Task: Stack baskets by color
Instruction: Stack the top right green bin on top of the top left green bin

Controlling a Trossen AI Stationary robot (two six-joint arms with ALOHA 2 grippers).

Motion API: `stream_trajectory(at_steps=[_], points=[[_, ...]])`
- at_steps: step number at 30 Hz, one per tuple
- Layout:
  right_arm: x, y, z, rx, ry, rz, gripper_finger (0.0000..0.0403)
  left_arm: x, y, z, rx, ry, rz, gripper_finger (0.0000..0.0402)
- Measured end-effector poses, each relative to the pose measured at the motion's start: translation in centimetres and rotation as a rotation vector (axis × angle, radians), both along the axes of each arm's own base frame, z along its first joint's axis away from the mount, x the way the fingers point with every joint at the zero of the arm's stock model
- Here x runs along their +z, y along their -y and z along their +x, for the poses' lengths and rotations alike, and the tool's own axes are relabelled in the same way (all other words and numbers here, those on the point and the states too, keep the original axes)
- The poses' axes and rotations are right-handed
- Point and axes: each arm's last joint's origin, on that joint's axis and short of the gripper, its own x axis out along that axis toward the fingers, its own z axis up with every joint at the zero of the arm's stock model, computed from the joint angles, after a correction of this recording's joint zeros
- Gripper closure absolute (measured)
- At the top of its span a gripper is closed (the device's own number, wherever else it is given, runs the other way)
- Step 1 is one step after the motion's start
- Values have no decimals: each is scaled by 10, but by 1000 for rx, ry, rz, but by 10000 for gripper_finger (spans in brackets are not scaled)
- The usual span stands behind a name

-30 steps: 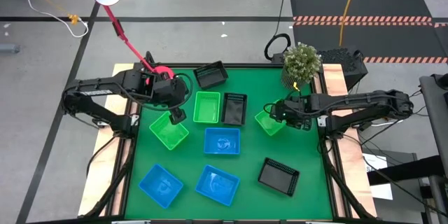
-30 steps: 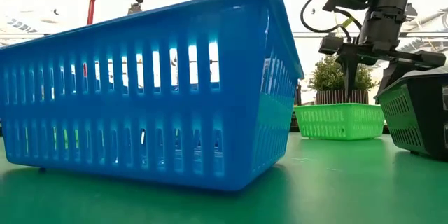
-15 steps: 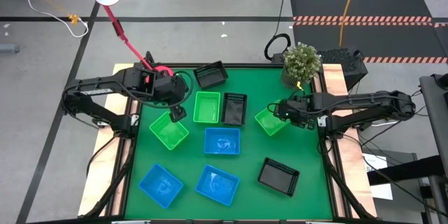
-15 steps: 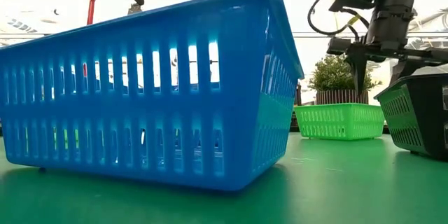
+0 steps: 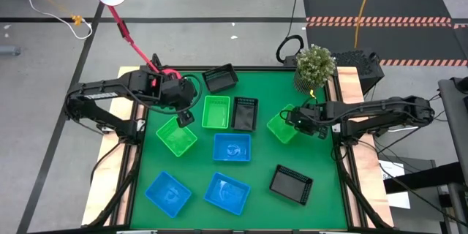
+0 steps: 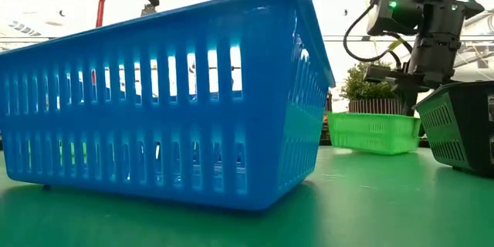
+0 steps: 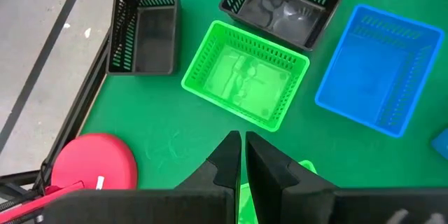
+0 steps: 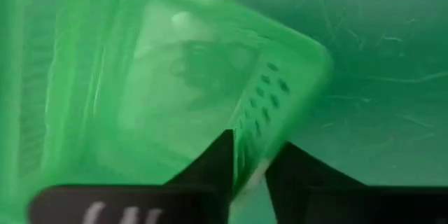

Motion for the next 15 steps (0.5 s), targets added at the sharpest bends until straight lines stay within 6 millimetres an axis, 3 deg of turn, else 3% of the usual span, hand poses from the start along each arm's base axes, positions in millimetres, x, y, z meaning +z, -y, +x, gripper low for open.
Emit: stream_trajectory(at_steps=[3, 9, 15], points=[[1, 0, 3, 24, 31, -9, 390, 0, 0, 0, 0, 0, 1, 376], [18, 1, 9, 41, 245, -42, 398, 0, -1, 0, 116, 35, 5, 376], [61, 2, 8, 27, 349, -121, 400, 2, -2, 3, 143, 77, -7, 375]])
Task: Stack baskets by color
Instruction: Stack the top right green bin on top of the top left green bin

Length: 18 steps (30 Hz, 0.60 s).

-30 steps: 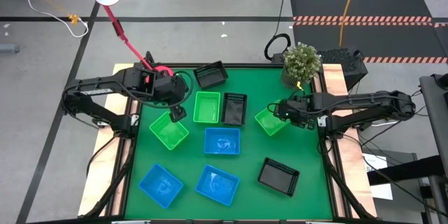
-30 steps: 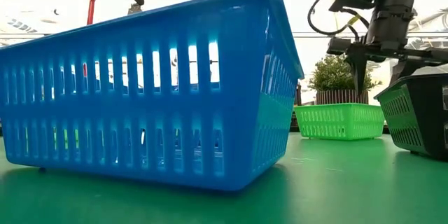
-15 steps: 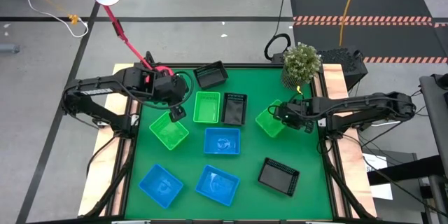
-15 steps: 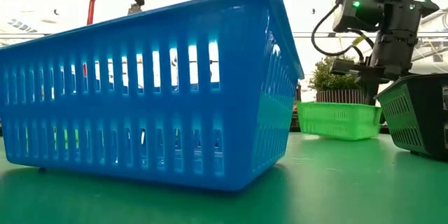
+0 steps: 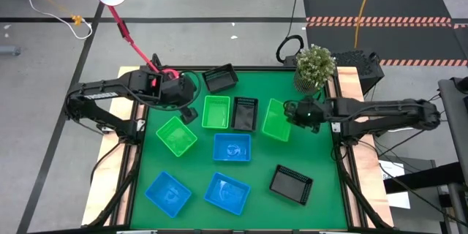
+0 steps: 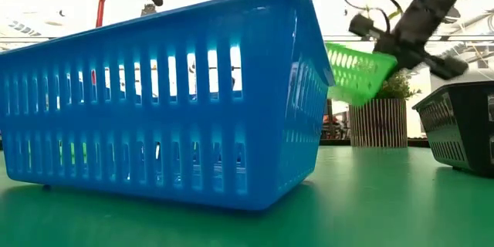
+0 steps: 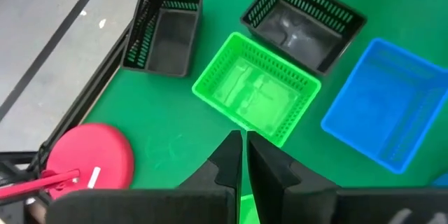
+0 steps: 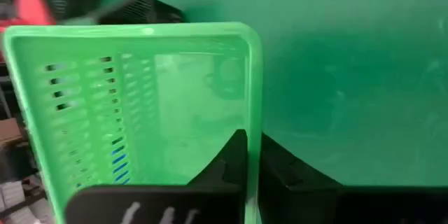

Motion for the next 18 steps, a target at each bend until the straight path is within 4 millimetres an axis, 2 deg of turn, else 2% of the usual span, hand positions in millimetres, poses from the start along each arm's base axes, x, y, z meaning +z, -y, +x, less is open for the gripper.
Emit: stream_trajectory(at_steps=[8, 14, 18], points=[[66, 9, -1, 55, -40, -133, 401, 7, 0, 12, -38, 130, 27, 375], [107, 19, 4, 124, -59, -226, 402, 20, -1, 32, -34, 362, 41, 374], [132, 28, 10, 150, -36, -318, 402, 29, -2, 47, -27, 519, 49, 350]])
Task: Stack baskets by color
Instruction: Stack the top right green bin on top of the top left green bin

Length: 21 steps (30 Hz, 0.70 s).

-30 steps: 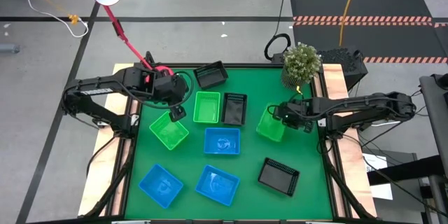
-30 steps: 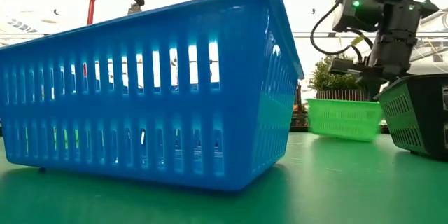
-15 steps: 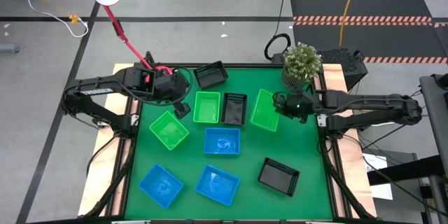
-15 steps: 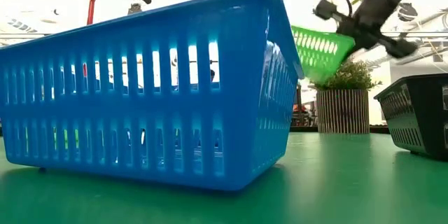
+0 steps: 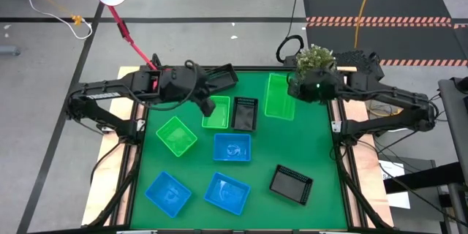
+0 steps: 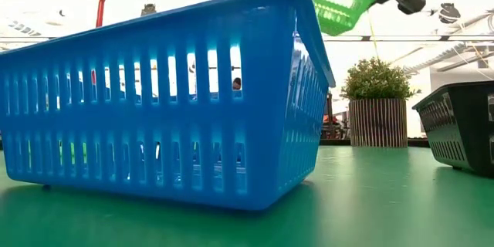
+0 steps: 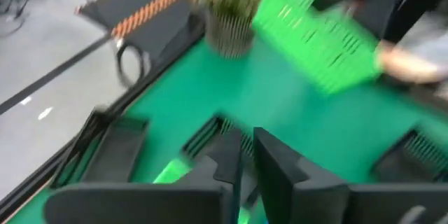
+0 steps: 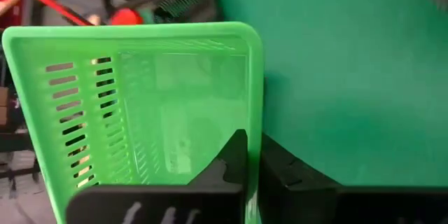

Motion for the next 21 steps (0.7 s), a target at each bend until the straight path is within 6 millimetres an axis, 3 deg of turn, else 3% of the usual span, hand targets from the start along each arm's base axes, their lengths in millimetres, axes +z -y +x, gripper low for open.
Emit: stream_trajectory(at_steps=[4, 11, 21], points=[[18, 10, 7, 38, -8, -126, 402, 2, -1, 18, 2, 111, 2, 290], [28, 31, 27, 110, 47, -340, 401, 8, 1, 44, 19, 303, 41, 190], [32, 49, 53, 225, 124, -512, 399, 3, 3, 77, 161, 434, 152, 159]])
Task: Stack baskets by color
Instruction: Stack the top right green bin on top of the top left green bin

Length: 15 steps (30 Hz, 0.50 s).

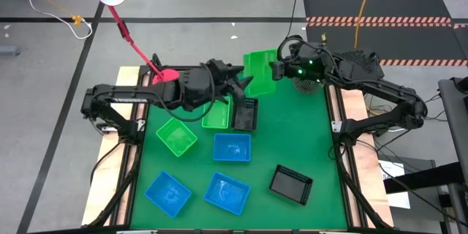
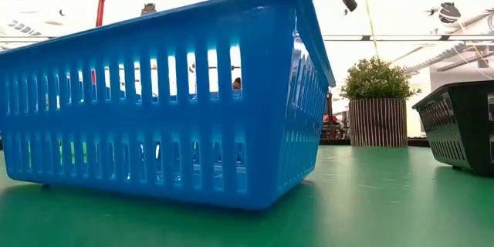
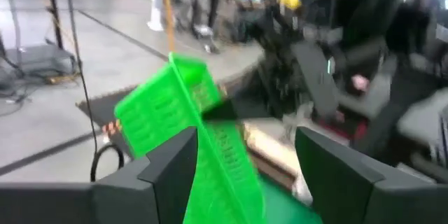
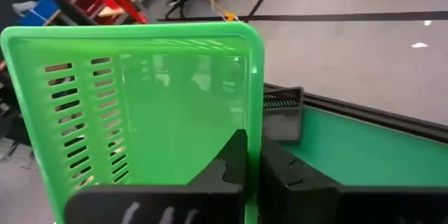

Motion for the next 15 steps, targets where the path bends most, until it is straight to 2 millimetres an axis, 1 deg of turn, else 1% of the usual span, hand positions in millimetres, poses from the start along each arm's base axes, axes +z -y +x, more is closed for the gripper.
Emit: stream_trajectory(at_steps=[1, 3, 5, 7, 11, 15], points=[[1, 1, 1, 8, 8, -3, 399, 2, 0, 1, 34, 9, -3, 159], [3, 2, 1, 6, 28, -14, 399, 1, 2, 1, 103, -33, 4, 165], [4, 3, 1, 5, 40, -22, 399, 0, 1, 7, 147, -43, 12, 174], [6, 4, 1, 9, 46, -46, 398, -4, -2, 8, 160, -84, 14, 185], [8, 4, 2, 23, 49, -87, 398, -14, -11, 17, 181, -64, -35, 211], [7, 5, 2, 29, 26, -108, 398, -23, -14, 25, 204, -57, -71, 238]])
